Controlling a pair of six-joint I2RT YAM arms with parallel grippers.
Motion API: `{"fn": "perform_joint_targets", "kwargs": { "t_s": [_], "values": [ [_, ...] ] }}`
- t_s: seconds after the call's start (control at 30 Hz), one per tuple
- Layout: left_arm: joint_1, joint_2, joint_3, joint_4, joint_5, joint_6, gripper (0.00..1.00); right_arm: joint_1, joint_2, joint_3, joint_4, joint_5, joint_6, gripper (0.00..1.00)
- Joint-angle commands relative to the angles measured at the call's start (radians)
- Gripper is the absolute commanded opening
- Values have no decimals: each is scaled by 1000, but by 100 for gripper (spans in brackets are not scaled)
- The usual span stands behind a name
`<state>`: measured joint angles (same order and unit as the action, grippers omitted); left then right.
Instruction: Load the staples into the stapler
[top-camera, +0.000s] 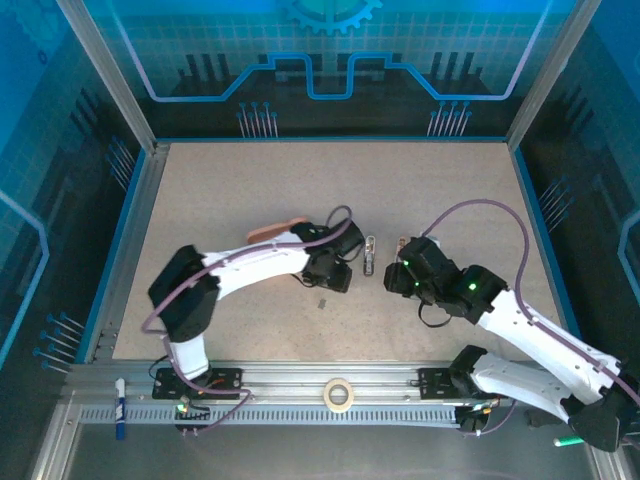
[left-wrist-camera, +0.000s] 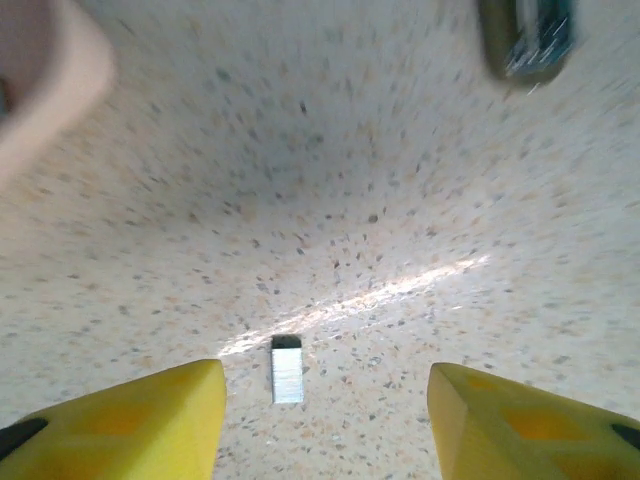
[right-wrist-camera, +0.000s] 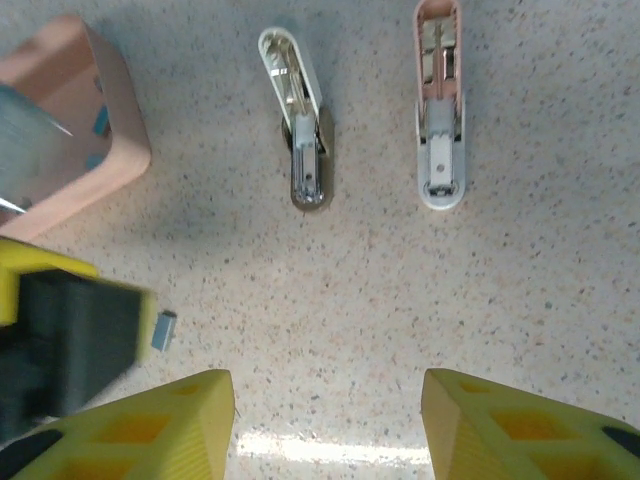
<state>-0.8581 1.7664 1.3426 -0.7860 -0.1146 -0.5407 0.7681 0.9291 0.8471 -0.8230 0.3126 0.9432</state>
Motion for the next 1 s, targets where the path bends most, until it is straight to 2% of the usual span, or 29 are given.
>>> {"fn": "perform_joint_targets", "kwargs": {
  "t_s": [0.0,0.1,0.3,0.43,0.67,0.73,0.83,0.97],
  "values": [
    [73,-132,-84,97,52,39,60,64,48,27,-65,30,92,53],
    [148,-217,-171,186,92,74,62,120,123,67,-50,30,139,53],
    [297,-312,-254,197,148,143,68,211,379,201,-50,-8,190,51],
    [390,-370,-344,264,173,179,70,261,560,307,-49,-41,221,50],
    [556,-446,-420,338,263,208,71,295,828,474,-59,-117,231,45],
    [583,-471,-428,356,290,192,72,296,883,510,-65,-132,226,43],
    [606,-486,-426,336,262,193,74,295,953,551,-65,-143,222,42],
    [604,-492,-446,338,263,184,75,288,1019,581,-65,-158,222,42]
  ]
}}
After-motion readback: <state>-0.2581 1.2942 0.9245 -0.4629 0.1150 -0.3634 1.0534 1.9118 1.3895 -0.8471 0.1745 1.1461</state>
